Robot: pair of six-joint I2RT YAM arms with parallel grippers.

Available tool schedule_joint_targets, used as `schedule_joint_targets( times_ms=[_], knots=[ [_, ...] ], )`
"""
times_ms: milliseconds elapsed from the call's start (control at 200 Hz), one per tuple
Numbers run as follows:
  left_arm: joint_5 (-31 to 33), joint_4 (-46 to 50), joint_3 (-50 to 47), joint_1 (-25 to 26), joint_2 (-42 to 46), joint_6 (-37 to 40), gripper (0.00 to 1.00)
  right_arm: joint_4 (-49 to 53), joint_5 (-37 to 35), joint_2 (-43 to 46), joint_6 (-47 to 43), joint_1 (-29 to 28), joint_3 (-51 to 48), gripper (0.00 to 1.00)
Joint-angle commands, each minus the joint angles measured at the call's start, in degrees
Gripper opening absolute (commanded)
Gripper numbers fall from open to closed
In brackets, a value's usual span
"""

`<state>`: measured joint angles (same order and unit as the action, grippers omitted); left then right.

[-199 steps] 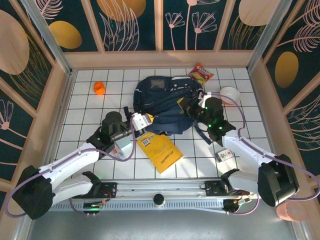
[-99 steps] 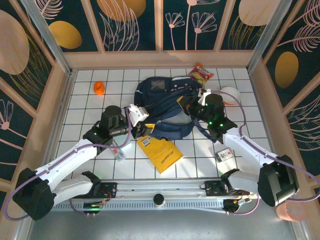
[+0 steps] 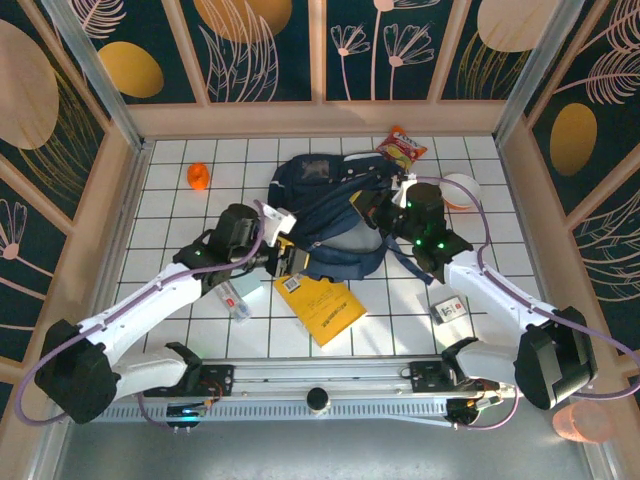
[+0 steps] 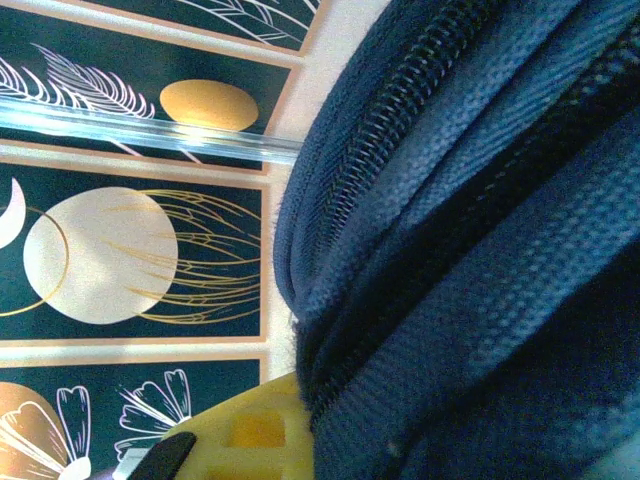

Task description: Pack the student bag

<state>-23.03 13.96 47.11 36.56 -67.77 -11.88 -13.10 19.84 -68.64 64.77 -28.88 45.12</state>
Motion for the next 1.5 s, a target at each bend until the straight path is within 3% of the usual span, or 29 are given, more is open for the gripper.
schedule_joint_targets(
  times_ms=[0,145,425,716,821,1031,1141,1266,1496],
  knots=[
    [5.44,5.35,3.20,1.68,-1.27,7.88,0.60,-5.96,1.08,0.66,-1.66,-0.81,3.83,0.00],
    [8.00,0.59,3.45,1.81,-1.41,10.23,0.61,-6.14,1.17,0.13,-1.58,-1.17,4.20,0.00],
    [7.79,-3.06,3.91,4.06,-3.80,15.31,0.53,-6.50,1.51,-0.25,-0.95,-1.44,4.45,0.00],
    [2.82,2.20,7.70,4.24,-5.71,19.89,0.08,-2.06,5.49,-0.39,-3.68,0.48,5.52,0.00],
    [3.54,5.24,8.26,4.21,-6.38,19.56,0.00,2.25,8.09,-0.74,-6.92,1.51,7.61,0.00],
    [7.74,5.97,7.25,1.92,-5.90,17.46,0.00,9.14,13.78,-0.11,-11.77,4.87,10.54,0.00],
    [2.27,5.47,7.18,0.80,-4.92,17.19,0.00,12.28,13.72,0.62,-13.36,5.89,12.22,0.00],
    [-6.64,-3.26,4.21,1.26,-1.32,15.79,0.41,11.76,14.53,0.34,-12.84,5.86,12.30,0.00],
    [4.96,-10.79,0.22,5.57,2.25,22.27,0.58,9.00,14.24,0.00,-11.58,5.24,11.44,0.00]
  ],
)
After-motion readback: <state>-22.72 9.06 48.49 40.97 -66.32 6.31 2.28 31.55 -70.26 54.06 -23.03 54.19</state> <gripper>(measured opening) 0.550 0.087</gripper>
